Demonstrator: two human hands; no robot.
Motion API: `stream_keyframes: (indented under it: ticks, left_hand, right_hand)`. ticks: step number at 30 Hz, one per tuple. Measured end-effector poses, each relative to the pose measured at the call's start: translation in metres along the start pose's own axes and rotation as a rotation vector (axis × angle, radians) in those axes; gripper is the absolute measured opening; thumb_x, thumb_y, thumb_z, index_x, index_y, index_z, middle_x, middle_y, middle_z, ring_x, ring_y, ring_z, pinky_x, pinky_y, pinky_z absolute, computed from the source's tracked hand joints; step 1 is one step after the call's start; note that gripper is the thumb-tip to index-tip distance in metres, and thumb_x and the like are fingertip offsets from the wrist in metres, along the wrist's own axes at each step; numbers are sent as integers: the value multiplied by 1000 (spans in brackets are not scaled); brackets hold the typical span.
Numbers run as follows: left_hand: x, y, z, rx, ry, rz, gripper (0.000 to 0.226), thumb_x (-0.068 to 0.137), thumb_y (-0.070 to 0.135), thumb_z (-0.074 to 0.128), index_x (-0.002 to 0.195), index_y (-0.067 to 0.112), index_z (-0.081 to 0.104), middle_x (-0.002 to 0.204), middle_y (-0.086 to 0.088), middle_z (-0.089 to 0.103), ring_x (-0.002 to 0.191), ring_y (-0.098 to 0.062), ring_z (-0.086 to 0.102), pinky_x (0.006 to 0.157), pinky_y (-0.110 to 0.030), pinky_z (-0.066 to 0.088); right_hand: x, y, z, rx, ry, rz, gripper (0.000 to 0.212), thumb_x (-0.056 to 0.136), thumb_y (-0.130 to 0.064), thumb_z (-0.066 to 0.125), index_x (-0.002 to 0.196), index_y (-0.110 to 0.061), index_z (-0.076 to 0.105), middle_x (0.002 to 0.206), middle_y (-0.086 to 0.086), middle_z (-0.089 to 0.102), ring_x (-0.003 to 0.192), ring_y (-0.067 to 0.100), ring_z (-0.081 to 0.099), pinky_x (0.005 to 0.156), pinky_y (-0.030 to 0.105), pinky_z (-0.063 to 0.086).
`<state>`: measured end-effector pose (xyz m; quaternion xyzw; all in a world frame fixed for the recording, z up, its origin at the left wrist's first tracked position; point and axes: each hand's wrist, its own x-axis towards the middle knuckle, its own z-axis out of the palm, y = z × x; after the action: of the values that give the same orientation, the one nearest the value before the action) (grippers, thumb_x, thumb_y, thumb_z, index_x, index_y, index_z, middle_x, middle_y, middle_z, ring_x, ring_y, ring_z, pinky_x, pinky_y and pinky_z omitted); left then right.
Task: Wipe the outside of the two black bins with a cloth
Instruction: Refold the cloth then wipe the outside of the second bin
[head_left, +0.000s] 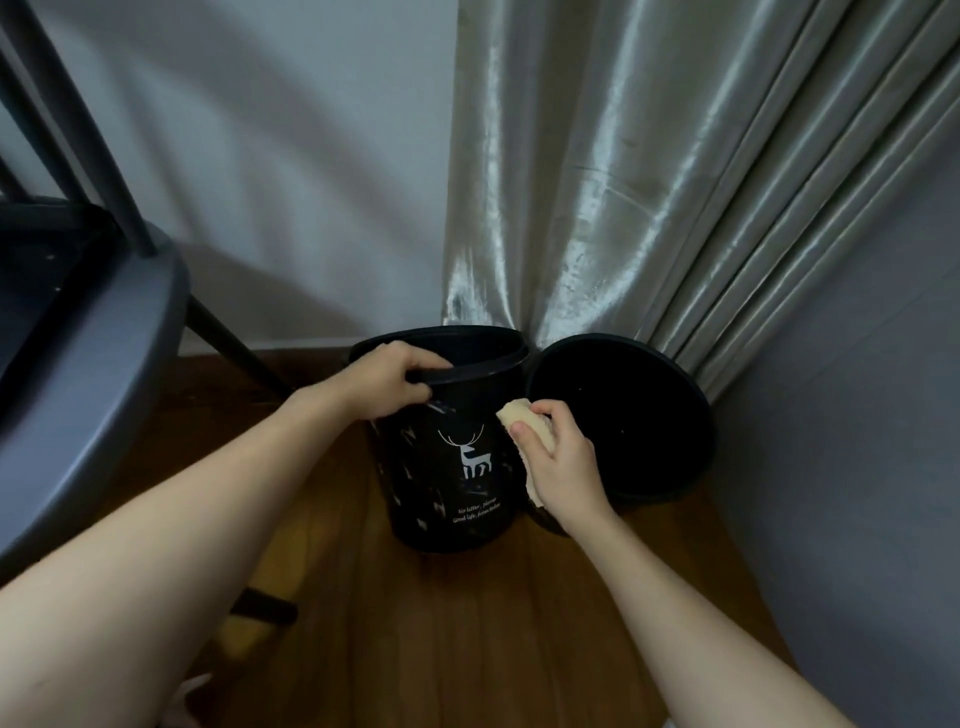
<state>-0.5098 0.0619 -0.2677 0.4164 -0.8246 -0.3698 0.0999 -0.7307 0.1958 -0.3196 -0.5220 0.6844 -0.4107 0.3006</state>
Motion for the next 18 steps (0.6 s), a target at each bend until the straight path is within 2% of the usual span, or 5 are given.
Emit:
stream_keyframes:
  ticks: [5,8,14,18]
  left_hand:
    - [21,-4,-8,104,32,-28,44,94,9,58,128,37,58,116,13,63,110,-13,59,101,-37,45]
    - [30,-5,-8,161,56,-41,46,95,10,56,134,36,53,115,8,62,110,-18,58,100,-36,44]
    - [40,-9,-13,146,5,-45,48,96,11,55,133,41,53,120,6,64,110,-17,59,101,-38,44]
    - [43,-1,-18,102,-55,4,48,94,5,57,131,36,57,118,10,64,106,-10,60,95,-29,47]
  right_hand:
    - [10,-7,13,13,-8,-50,26,94,-37,60,116,-24,57,104,-8,63,93,-1,58,69,6,41]
    - [16,-6,22,27,10,-58,27,94,-37,61,117,-24,57,104,-8,63,92,-3,57,69,4,41]
    - [24,-5,32,27,16,-88,28,93,-35,64,117,-22,59,105,-11,64,93,-2,59,73,2,39]
    - [29,-8,31,-5,0,-139,28,92,-34,64,118,-23,60,100,-23,60,95,-10,56,73,3,40]
